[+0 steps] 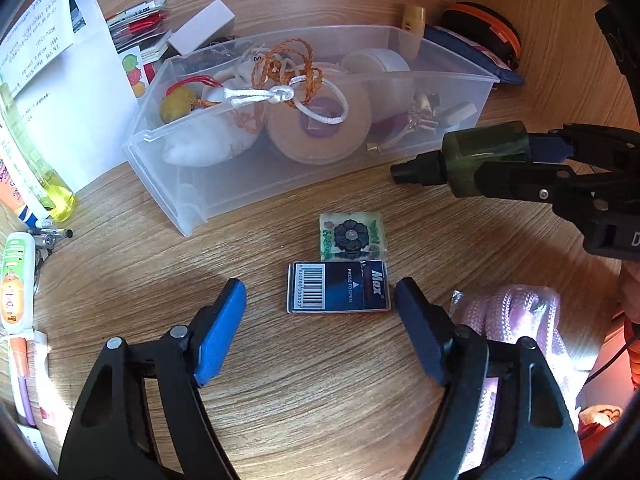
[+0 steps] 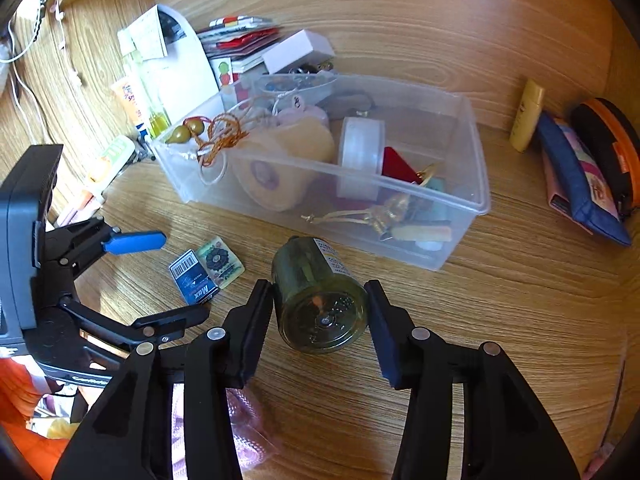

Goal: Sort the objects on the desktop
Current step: 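Move left gripper to blue Max staple box while right gripper grasps green glass bottle, then close left gripper on blue Max box while right gripper lifts green bottle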

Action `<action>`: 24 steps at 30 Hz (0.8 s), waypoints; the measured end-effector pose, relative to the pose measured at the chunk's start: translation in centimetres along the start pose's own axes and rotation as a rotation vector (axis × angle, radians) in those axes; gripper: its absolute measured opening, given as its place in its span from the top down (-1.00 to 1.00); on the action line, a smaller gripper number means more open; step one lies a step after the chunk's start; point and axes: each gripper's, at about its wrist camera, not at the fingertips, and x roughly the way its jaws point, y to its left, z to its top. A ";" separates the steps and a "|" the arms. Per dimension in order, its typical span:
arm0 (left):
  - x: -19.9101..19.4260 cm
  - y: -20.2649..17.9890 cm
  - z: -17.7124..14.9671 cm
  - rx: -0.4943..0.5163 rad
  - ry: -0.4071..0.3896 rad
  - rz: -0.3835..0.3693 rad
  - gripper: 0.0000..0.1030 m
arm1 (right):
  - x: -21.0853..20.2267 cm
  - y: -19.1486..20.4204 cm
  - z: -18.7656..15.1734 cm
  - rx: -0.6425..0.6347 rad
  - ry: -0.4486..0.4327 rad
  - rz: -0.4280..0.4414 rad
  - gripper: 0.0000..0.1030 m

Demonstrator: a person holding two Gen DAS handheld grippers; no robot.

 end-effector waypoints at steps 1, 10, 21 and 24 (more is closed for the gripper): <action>0.0 0.0 0.0 0.004 -0.004 0.000 -0.42 | -0.2 -0.1 -0.1 0.001 -0.006 0.001 0.16; -0.3 0.3 -0.1 0.002 -0.018 -0.024 0.09 | -1.9 -0.2 0.0 0.004 -0.049 -0.008 0.18; -3.0 1.4 0.4 -0.045 -0.104 -0.004 0.09 | -3.6 0.0 0.5 -0.005 -0.094 -0.029 0.23; -4.3 1.7 1.0 -0.060 -0.149 0.003 0.09 | -4.1 0.2 0.8 -0.008 -0.111 -0.035 0.24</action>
